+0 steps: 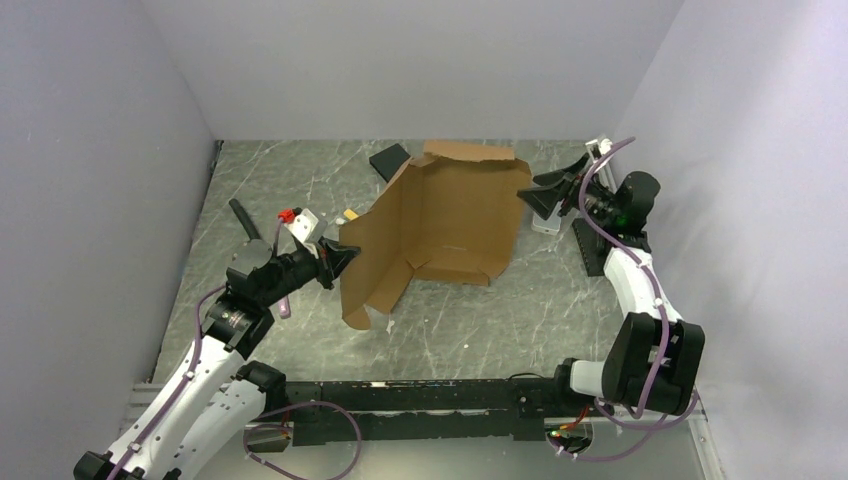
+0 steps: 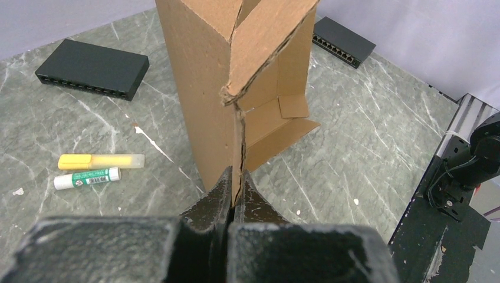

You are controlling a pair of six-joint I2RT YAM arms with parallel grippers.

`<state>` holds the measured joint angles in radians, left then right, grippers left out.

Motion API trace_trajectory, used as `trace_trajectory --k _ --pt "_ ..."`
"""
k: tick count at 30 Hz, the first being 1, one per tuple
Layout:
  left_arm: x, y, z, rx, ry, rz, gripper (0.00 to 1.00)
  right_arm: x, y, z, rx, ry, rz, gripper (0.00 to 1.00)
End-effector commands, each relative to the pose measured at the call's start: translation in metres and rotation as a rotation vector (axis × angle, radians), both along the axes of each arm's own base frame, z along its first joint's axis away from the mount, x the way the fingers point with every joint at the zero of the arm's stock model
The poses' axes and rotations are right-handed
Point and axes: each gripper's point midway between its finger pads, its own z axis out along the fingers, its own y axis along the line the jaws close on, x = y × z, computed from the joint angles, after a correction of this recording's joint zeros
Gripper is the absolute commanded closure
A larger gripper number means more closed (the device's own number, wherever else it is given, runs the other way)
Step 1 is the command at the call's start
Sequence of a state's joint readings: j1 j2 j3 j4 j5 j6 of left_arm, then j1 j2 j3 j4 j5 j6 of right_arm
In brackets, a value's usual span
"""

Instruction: Fold the paper box

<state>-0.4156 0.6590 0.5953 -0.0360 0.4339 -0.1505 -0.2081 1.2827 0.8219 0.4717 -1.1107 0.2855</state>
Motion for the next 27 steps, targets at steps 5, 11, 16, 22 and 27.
trace_trajectory --k 5,11,16,22,27 --pt "-0.006 -0.002 0.005 0.026 -0.002 -0.035 1.00 -0.005 -0.016 0.060 0.094 -0.047 0.004 0.21" --pt "-0.006 -0.002 0.004 0.029 -0.001 -0.036 1.00 0.007 -0.033 0.085 0.279 0.054 -0.080 0.29" --pt "-0.008 -0.003 0.005 0.025 -0.005 -0.043 1.00 0.040 -0.049 0.073 0.409 0.224 -0.245 0.34" --pt "-0.009 -0.004 0.006 0.019 -0.009 -0.055 1.00 0.063 -0.034 0.039 0.379 0.341 -0.271 0.35" --pt "-0.010 -0.005 0.006 0.016 -0.012 -0.058 1.00 0.067 -0.029 0.018 0.355 0.394 -0.266 0.40"
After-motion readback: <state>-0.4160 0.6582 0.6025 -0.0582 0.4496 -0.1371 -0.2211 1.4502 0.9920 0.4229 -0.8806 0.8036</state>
